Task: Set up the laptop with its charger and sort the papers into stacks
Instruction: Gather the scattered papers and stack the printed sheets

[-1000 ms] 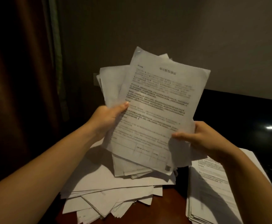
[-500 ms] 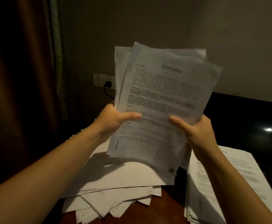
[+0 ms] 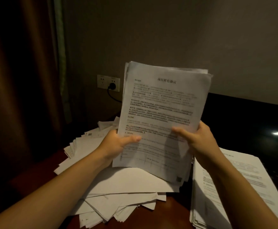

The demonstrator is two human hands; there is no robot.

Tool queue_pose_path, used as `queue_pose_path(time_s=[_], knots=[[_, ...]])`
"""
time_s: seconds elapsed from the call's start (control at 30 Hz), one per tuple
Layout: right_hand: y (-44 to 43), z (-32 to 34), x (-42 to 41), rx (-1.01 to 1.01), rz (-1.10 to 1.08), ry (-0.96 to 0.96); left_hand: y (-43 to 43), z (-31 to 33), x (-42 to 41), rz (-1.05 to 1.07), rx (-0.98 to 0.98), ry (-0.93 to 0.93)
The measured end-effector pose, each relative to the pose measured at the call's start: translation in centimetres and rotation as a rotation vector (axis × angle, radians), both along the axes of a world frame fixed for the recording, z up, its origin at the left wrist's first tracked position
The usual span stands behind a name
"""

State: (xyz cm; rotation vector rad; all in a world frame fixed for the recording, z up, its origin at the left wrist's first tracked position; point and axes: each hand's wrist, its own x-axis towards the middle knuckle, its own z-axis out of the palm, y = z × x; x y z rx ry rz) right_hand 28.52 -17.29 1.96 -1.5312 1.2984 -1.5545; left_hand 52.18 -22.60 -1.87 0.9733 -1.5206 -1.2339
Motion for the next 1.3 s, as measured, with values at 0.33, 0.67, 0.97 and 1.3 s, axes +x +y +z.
queue_pose_path(time_s=[0.33, 0.67, 0.97, 1.3], knots=[[5.4, 0.0, -5.8, 0.067, -0.129, -0.057, 2.7, 1.7, -6.4, -0.206, 0.061, 0.148], [12.0, -3.4, -14.9, 0.216, -0.388, 0.029, 5.8, -0.9, -16.8, -0.345, 0.198, 0.010], [13.2, -6.3, -17.9, 0.295, -0.519, 0.329, 6.5, -4.1, -17.1, -0.193, -0.250, -0.434], [12.7, -6.9, -17.2, 0.521, -0.570, 0.822, 7.1, -4.3, -16.9, -0.129, -0.445, -0.839]])
